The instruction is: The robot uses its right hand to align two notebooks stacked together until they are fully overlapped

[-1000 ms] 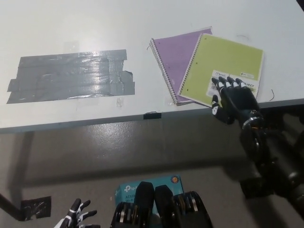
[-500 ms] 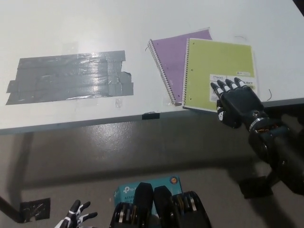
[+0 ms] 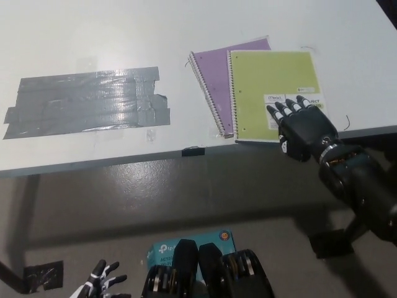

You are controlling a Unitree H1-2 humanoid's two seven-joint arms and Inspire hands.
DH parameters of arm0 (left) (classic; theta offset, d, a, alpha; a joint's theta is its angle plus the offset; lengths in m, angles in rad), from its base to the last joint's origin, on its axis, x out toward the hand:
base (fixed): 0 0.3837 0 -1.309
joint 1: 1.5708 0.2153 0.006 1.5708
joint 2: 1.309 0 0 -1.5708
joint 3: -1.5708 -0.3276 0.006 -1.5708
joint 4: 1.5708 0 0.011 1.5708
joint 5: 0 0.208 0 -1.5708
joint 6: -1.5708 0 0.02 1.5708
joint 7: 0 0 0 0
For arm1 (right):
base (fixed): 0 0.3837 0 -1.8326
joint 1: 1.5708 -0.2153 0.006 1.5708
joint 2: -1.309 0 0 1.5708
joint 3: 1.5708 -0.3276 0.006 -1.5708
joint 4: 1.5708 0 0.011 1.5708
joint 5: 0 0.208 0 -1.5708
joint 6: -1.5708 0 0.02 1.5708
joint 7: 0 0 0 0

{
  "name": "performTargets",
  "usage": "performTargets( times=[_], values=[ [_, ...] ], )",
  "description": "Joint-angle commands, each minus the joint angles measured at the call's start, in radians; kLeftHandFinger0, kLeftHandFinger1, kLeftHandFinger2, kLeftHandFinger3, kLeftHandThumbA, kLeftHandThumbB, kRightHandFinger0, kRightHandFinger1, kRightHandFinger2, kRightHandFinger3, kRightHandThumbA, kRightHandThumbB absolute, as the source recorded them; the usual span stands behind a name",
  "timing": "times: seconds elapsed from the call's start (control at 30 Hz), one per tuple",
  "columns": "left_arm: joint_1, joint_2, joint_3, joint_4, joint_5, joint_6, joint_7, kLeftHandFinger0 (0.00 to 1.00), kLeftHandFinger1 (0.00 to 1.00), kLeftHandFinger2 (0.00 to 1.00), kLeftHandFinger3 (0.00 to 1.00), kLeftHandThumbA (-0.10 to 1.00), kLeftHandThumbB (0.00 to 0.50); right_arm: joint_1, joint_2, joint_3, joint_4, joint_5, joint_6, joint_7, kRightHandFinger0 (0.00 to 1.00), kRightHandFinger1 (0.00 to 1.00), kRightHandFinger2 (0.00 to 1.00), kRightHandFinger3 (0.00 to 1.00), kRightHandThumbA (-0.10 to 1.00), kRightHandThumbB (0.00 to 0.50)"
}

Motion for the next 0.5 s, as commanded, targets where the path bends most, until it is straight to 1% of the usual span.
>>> performTargets(
  times=[0.0,0.03,0.07,0.1,0.13,0.2,0.27,0.33,0.37,0.4,0.43,0.47],
  values=[
    [-0.012,0.029,-0.003,-0.030,0.004,0.000,-0.023,0.63,0.72,0.93,1.00,1.00,0.500,-0.006,0.032,0.051,0.101,-0.009,-0.074,0.185,1.00,1.00,1.00,1.00,1.00,0.436],
    [-0.014,0.030,-0.004,-0.027,0.004,0.001,-0.024,0.71,0.80,0.95,1.00,1.00,0.500,-0.013,0.032,0.054,0.105,-0.014,-0.085,0.176,1.00,1.00,1.00,1.00,1.00,0.431],
    [-0.017,0.029,-0.002,-0.021,0.000,0.005,-0.026,0.69,0.78,0.96,1.00,1.00,0.500,-0.034,0.040,0.069,0.118,-0.029,-0.101,0.174,1.00,1.00,1.00,1.00,1.00,0.443],
    [-0.017,0.027,-0.001,-0.024,-0.001,0.011,-0.023,0.67,0.76,0.96,1.00,1.00,0.500,-0.041,0.040,0.078,0.121,-0.035,-0.122,0.161,1.00,1.00,1.00,1.00,1.00,0.434],
    [-0.010,0.023,0.001,-0.028,-0.003,0.011,-0.021,0.66,0.75,0.94,1.00,1.00,0.500,-0.046,0.043,0.082,0.123,-0.032,-0.140,0.152,1.00,1.00,1.00,1.00,1.00,0.434],
    [-0.009,0.022,-0.002,-0.027,0.002,0.011,-0.017,0.66,0.74,0.91,1.00,1.00,0.500,-0.050,0.050,0.079,0.124,-0.017,-0.163,0.136,1.00,1.00,1.00,1.00,1.00,0.434],
    [-0.014,0.026,-0.011,-0.030,0.017,0.010,-0.016,0.65,0.72,0.90,1.00,1.00,0.500,-0.051,0.049,0.086,0.121,-0.024,-0.172,0.136,1.00,1.00,1.00,1.00,1.00,0.445],
    [-0.019,0.025,-0.012,-0.033,0.008,0.013,-0.022,0.69,0.75,0.94,1.00,1.00,0.500,-0.056,0.049,0.100,0.123,-0.037,-0.191,0.137,1.00,1.00,1.00,1.00,1.00,0.462],
    [-0.022,0.024,-0.013,-0.034,0.007,0.016,-0.022,0.67,0.73,0.94,1.00,1.00,0.500,-0.058,0.047,0.112,0.124,-0.051,-0.204,0.125,1.00,1.00,1.00,1.00,1.00,0.460],
    [-0.024,0.023,-0.018,-0.036,0.012,0.020,-0.020,0.68,0.76,0.95,1.00,1.00,0.500,-0.058,0.042,0.121,0.122,-0.063,-0.214,0.113,1.00,1.00,1.00,1.00,1.00,0.457],
    [-0.027,0.020,-0.019,-0.037,0.015,0.021,-0.014,0.67,0.74,0.94,1.00,1.00,0.500,-0.063,0.036,0.145,0.124,-0.091,-0.232,0.092,1.00,1.00,1.00,1.00,1.00,0.454],
    [-0.027,0.020,-0.020,-0.036,0.018,0.018,-0.013,0.65,0.70,0.92,1.00,1.00,0.500,-0.070,0.031,0.170,0.126,-0.117,-0.256,0.064,1.00,1.00,1.00,1.00,1.00,0.446]
  ],
)
